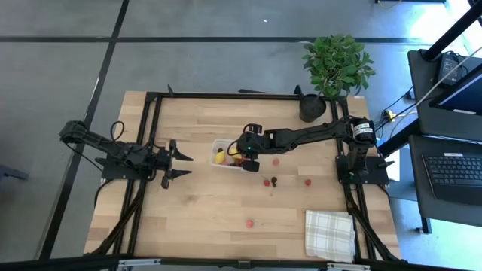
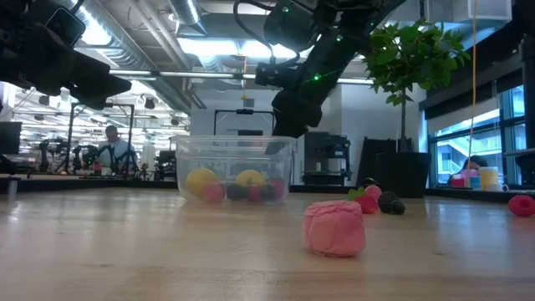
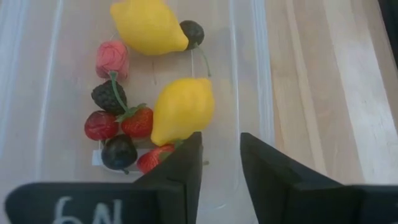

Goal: Pick and placing Produce into tupperware
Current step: Put the top blueberry into the transparent bin, then put the top apricot into the transparent bin

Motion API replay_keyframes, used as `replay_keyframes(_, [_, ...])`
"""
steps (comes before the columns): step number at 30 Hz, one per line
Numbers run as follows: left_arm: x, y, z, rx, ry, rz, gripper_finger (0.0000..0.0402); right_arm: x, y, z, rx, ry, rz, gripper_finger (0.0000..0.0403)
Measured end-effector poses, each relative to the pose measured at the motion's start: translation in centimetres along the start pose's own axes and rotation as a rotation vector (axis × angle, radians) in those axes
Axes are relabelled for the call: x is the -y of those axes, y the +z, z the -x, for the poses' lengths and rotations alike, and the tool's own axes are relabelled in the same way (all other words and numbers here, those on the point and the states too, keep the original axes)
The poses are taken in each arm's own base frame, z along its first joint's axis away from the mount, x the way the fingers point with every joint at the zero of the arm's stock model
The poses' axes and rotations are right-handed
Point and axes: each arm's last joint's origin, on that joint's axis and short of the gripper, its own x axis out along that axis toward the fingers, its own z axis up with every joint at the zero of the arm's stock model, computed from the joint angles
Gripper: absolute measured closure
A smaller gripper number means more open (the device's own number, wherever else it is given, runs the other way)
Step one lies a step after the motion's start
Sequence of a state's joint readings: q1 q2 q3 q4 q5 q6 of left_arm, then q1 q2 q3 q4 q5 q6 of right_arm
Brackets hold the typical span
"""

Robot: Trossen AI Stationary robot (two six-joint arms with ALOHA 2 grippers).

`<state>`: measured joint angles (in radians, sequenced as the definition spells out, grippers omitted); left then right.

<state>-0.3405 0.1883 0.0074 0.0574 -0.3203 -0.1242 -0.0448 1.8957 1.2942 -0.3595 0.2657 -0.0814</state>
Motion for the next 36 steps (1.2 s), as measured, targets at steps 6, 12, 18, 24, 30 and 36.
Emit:
replay_keyframes(6, [0.0,0.0,0.0,0.001,0.000,0.000,0.0184,0.0,0.1,0.0,0.005,-0.002,0.002,0.0287])
replay_keyframes(12, [0.0,0.0,0.0,0.000,0.000,0.004,0.0184,0.2,1.6,0.9,0.040,-0.005,0.026,0.0287])
replay_keyframes(18, [0.0,0.0,0.0,0.000,0.000,0.004,0.0184,-0.2,3.8,2.8,0.072,0.006,0.085,0.0287])
replay_keyframes(24, [0.0,0.0,0.0,0.000,0.000,0.004,0.0184,-1.1,3.6,4.1,0.000,0.030,0.101,0.0287])
replay_keyframes(30, [0.0,0.0,0.0,0.001,0.000,0.004,0.0184,-2.3,2.4,6.4,-0.027,0.058,0.077,0.0287])
replay_keyframes(36, [0.0,0.0,0.0,0.003,0.000,0.000,0.0184,-3.2,0.5,9.0,-0.003,0.083,0.032,0.0287])
